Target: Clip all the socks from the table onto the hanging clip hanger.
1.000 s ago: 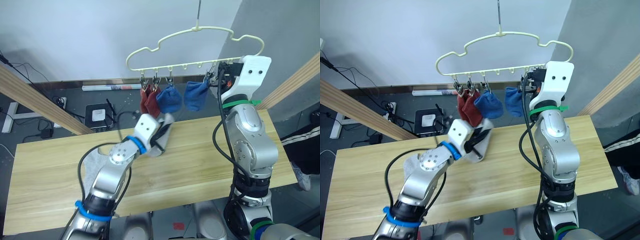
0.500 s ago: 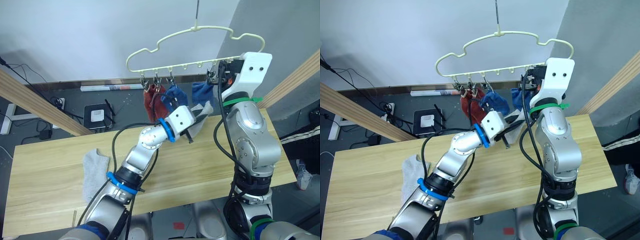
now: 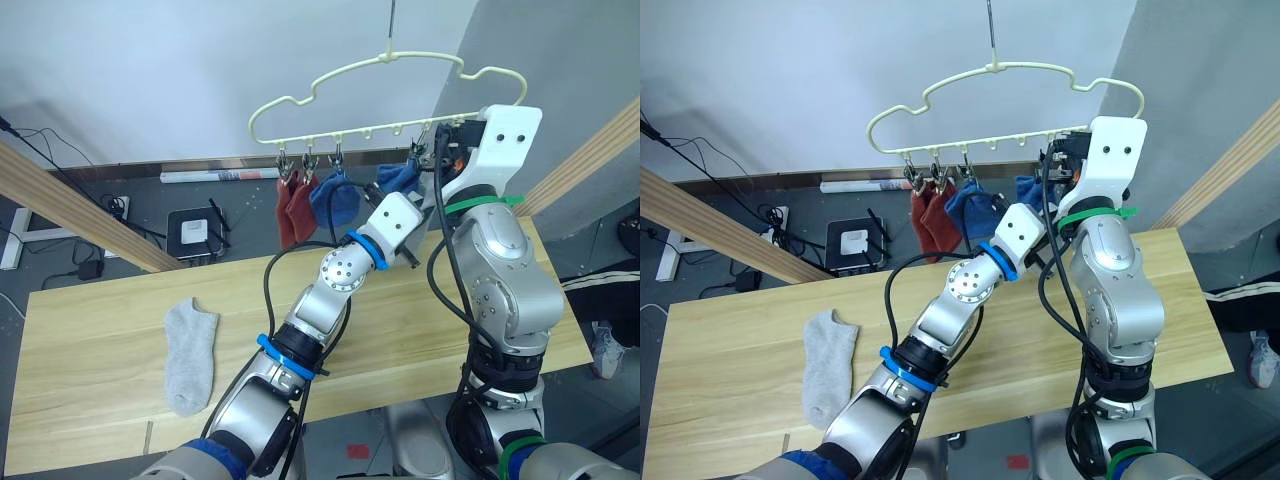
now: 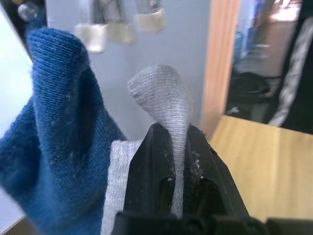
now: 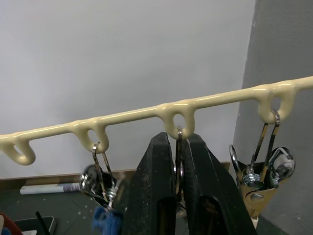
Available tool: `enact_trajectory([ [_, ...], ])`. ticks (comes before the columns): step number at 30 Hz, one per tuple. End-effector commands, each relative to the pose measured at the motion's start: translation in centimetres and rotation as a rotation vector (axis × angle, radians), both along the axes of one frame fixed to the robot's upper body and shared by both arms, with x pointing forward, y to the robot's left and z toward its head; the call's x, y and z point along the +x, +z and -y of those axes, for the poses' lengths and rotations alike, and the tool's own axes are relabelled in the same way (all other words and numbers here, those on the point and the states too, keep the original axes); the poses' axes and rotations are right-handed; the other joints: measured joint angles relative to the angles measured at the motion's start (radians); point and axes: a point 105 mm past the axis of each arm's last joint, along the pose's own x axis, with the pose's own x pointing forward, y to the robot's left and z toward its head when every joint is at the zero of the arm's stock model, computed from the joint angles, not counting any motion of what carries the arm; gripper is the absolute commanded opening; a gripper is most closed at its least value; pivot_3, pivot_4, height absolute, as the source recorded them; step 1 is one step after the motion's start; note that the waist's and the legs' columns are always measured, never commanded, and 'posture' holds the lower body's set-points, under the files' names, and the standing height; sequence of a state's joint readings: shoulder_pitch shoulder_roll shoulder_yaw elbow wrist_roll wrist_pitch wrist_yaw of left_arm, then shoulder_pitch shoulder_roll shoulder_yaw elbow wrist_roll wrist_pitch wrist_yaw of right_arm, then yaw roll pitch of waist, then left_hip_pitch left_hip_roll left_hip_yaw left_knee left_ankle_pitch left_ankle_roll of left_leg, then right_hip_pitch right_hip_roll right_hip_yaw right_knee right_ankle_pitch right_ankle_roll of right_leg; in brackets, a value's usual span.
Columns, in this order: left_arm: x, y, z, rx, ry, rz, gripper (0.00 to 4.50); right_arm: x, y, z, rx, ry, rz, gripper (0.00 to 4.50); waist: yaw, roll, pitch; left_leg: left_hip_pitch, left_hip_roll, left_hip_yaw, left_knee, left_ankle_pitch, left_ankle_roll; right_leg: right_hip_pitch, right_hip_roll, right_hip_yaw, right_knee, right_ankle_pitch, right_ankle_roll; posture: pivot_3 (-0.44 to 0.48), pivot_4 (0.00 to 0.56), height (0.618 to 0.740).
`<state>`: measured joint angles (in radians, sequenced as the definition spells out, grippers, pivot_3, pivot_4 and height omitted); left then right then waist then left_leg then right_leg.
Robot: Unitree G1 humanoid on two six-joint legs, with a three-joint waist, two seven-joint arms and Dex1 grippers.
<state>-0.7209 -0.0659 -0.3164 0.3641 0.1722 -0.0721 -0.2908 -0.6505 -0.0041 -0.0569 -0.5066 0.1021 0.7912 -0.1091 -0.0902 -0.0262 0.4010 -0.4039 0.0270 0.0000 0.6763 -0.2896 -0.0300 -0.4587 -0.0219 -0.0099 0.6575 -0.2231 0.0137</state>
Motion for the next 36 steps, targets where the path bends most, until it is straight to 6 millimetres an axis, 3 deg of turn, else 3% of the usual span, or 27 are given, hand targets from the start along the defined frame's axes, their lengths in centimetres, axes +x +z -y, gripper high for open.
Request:
enact_trajectory([
  [1,-0.3,1.5,0.5,-0.043,0.004,0.051,0.01,-1.1,1.6,-0.1,0.010,0.017,0.071,0.00,0.000,0.000,0.000,0.000,0.000,0.000,0.000,0.000,0.000,0.000,0.000,0.000,0.000,0.000,0.000,-0.200,0.414,0.740],
  [16,-0.8,2.6,1.5,-0.063,-0.032,0.089,0.01,-1.0,1.1,-0.5,0.012,0.034,0.043,0.00,0.000,0.000,0.000,0.000,0.000,0.000,0.000,0.000,0.000,0.000,0.000,0.000,0.000,0.000,0.000,-0.202,0.413,0.740],
  [36,-1.2,2.1,1.9,-0.046,-0.069,0.065,0.01,-1.0,1.1,-0.4,0.010,0.032,0.046,0.00,0.000,0.000,0.000,0.000,0.000,0.000,0.000,0.000,0.000,0.000,0.000,0.000,0.000,0.000,0.000,-0.201,0.403,0.740],
])
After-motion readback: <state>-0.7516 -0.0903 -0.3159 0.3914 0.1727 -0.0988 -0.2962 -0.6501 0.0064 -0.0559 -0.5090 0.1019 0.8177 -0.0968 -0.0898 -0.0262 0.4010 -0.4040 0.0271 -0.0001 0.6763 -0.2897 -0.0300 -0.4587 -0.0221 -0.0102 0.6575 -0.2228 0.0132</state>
